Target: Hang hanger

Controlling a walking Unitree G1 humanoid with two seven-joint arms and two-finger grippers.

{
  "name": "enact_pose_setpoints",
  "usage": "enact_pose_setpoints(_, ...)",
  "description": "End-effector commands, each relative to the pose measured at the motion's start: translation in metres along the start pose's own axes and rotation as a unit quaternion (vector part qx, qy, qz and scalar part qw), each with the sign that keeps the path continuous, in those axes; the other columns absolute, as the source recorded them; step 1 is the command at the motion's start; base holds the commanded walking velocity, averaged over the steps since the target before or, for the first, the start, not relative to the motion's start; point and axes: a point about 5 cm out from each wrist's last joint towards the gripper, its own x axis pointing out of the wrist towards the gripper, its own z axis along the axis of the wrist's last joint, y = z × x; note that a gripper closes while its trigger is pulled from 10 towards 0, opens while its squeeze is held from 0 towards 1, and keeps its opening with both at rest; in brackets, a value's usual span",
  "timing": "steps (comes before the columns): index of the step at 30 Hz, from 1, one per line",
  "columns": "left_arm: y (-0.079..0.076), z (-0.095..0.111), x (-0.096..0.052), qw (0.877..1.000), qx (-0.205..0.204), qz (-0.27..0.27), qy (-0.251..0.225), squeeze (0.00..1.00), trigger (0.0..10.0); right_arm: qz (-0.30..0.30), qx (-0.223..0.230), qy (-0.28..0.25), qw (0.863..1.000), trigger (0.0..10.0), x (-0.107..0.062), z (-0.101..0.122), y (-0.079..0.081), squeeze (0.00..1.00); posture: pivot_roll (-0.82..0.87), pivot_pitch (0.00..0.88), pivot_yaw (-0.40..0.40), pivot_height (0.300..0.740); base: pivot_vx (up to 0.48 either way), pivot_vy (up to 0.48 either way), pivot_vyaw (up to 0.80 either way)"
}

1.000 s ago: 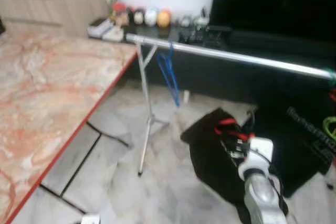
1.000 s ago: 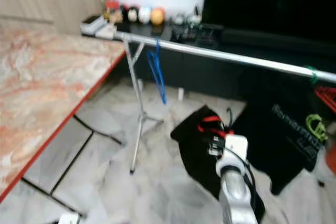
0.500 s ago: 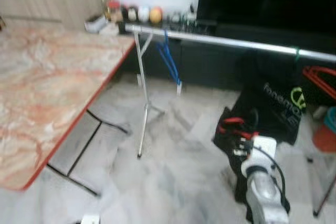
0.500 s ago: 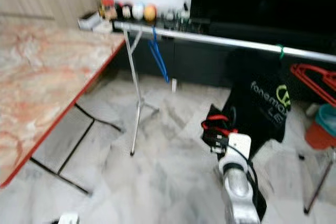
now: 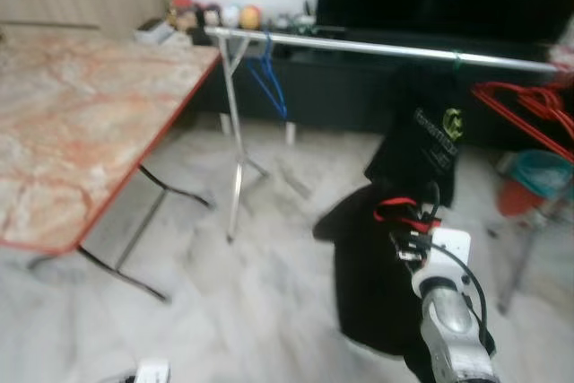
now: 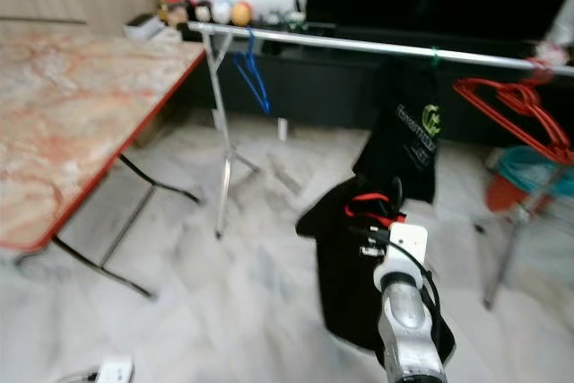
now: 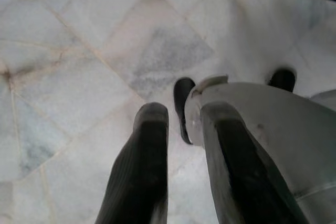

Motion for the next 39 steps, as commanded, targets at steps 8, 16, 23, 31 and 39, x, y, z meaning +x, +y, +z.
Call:
enact_pose_setpoints(8, -0.003, 0.0, 0.0, 1.0, 0.018, -0.007, -0.005, 0.0, 10.0, 0.012, -0.006, -0.002, 1.0, 10.0, 0.005, 0.006, 0.0, 0.0, 0.08, 0.0, -0.03, 0.74, -0.143, 0.0, 0.0)
enact_pose_setpoints(16, -0.007, 0.009, 0.001, 0.995, 0.094, -0.027, -0.027, 0.0, 10.0, 0.129, -0.062, 0.05, 0.988, 10.0, 0.011, 0.005, 0.01, 0.0, 0.08, 0.0, -0.033, 0.74, 0.0, 0.0, 0.0)
enact_pose_setpoints(23, -0.007, 0.078, 0.001, 0.969, 0.166, -0.098, -0.156, 0.0, 10.0, 0.273, -0.14, 0.064, 0.95, 10.0, 0.015, 0.028, 0.012, 0.0, 0.09, 0.0, -0.043, 0.74, 0.0, 0.0, 0.0)
enact_pose_setpoints(31, -0.028, 0.195, -0.04, 0.865, 0.308, -0.242, -0.313, 0.0, 10.0, 0.368, -0.193, 0.079, 0.906, 10.0, 0.019, 0.047, 0.003, 0.0, 0.09, 0.0, -0.051, 0.74, 0.0, 0.0, 0.0)
enact_pose_setpoints(39, -0.062, 0.23, -0.079, 0.801, 0.327, -0.364, -0.344, 0.0, 10.0, 0.488, -0.21, 0.081, 0.843, 10.0, 0.008, 0.06, 0.013, 0.0, 0.09, 0.0, -0.05, 0.74, 0.0, 0.0, 0.0)
